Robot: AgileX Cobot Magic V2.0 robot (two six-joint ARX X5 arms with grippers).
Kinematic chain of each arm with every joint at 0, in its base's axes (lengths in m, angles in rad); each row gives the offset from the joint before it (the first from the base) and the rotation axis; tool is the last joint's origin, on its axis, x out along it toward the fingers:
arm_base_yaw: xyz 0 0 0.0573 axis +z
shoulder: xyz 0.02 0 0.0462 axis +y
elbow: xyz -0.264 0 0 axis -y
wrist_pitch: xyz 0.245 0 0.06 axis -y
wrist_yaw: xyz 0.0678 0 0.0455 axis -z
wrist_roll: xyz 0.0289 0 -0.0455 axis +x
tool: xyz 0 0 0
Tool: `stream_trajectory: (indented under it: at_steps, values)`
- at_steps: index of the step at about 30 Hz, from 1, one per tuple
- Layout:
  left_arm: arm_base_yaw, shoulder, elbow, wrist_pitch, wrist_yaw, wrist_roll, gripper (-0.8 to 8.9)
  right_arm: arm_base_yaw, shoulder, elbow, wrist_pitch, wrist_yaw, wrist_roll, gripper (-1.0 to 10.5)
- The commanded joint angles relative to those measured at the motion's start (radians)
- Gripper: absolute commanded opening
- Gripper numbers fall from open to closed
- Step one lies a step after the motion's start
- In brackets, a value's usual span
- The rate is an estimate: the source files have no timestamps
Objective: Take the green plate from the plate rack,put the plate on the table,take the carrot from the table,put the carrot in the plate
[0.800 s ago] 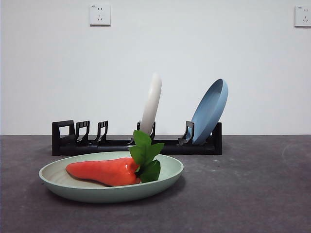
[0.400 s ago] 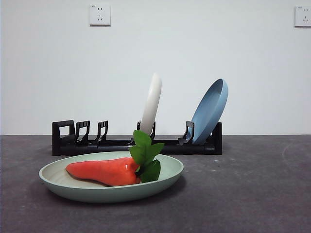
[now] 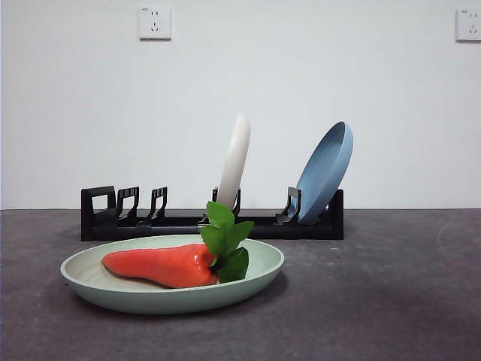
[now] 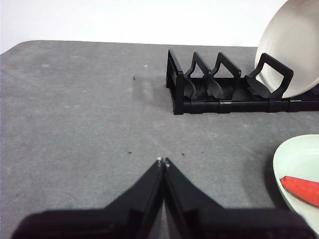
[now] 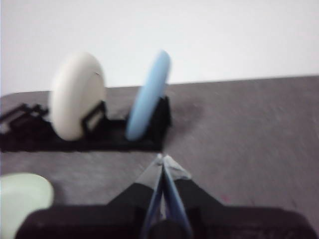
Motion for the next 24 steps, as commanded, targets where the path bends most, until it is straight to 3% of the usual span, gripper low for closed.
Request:
stream_trajectory:
  at_steps: [1,8,13,16,24]
  values:
    - [0.003,-0.003,-0.012,0.000,0.007,-0.010,-0.03,0.000,-0.042,-0.061,0.017,0.041,0.030,0.0]
    - [0.003,-0.003,-0.012,0.000,0.007,-0.010,-0.03,0.000,-0.064,-0.146,0.025,0.060,0.041,0.0]
    - [0.003,-0.003,-0.012,0.000,0.007,-0.010,-0.03,0.000,-0.064,-0.149,-0.020,0.060,0.044,0.0]
    - [0.003,-0.003,-0.012,0.000,0.006,-0.010,-0.03,0.000,-0.064,-0.149,-0.018,0.060,0.097,0.0]
    - [0.003,-0.003,-0.012,0.000,0.007,-0.010,-0.03,0.000,-0.064,-0.148,-0.017,0.060,0.096,0.0]
